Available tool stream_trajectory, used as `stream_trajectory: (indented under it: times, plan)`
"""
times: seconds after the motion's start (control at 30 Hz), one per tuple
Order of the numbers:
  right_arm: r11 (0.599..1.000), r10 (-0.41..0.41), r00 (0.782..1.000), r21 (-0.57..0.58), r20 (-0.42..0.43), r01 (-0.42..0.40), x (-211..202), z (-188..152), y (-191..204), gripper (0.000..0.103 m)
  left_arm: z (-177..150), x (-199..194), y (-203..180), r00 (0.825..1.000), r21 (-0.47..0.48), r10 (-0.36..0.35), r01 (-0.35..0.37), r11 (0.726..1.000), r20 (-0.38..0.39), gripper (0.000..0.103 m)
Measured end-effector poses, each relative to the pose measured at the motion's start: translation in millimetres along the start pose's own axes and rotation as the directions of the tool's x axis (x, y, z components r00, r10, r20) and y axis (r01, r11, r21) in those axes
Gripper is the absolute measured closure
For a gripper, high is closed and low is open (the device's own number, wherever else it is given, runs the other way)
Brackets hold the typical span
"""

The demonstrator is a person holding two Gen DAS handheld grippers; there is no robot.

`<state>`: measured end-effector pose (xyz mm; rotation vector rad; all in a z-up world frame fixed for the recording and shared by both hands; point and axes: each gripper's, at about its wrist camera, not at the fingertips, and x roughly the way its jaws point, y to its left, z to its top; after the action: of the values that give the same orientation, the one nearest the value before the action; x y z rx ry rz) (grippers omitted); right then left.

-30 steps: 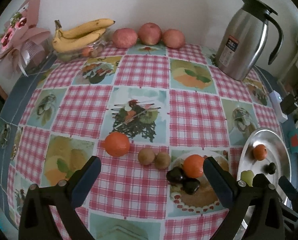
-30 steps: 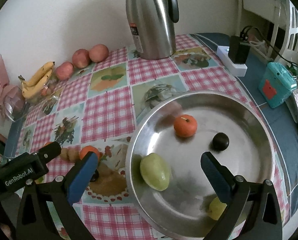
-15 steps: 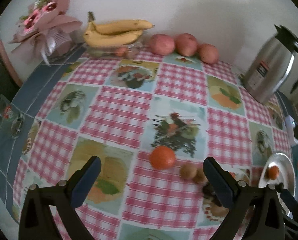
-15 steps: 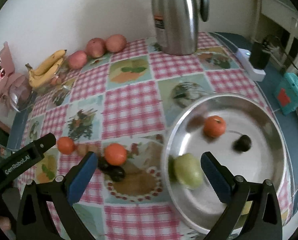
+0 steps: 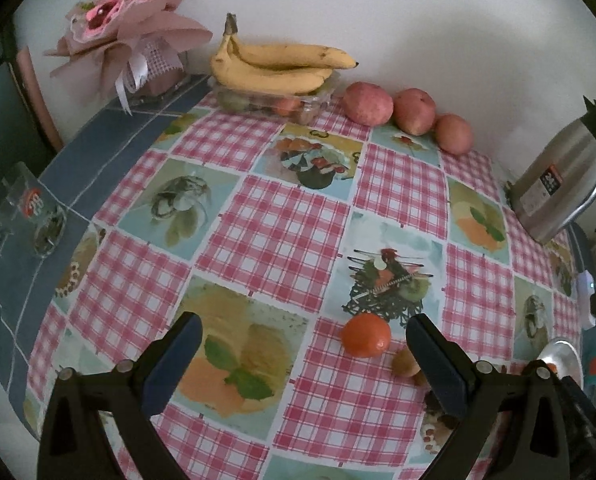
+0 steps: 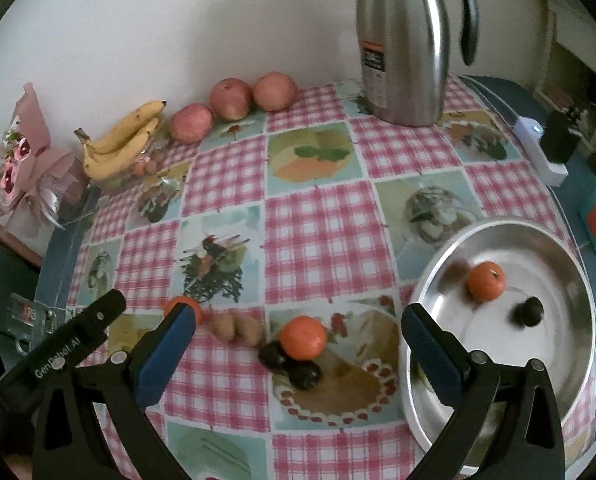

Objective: Organize fruits
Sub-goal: 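Withdraw both open tools from the plate back over the remaining fruit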

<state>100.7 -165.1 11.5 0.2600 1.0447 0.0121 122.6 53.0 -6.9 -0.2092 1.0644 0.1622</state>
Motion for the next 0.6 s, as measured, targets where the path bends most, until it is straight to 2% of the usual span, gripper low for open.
stream_trajectory:
  times: [0.27, 0.6]
  plan:
    - [0.998, -0.002, 1.000, -0.067, -0.030, 0.000, 10.6, -2.9, 2.5, 0.001, -1.9, 5.7, 2.5, 1.000, -0.048, -0.018, 0.017, 0.999, -0.023, 0.000]
    - [0.996, -0.003, 1.000, -0.094, -0.028, 0.001, 10.6, -8.8, -2.8, 0.001, -6.9, 10.8, -12.6, 0.996, -0.010, -0.059, 0.058, 0.998, -0.060, 0.000]
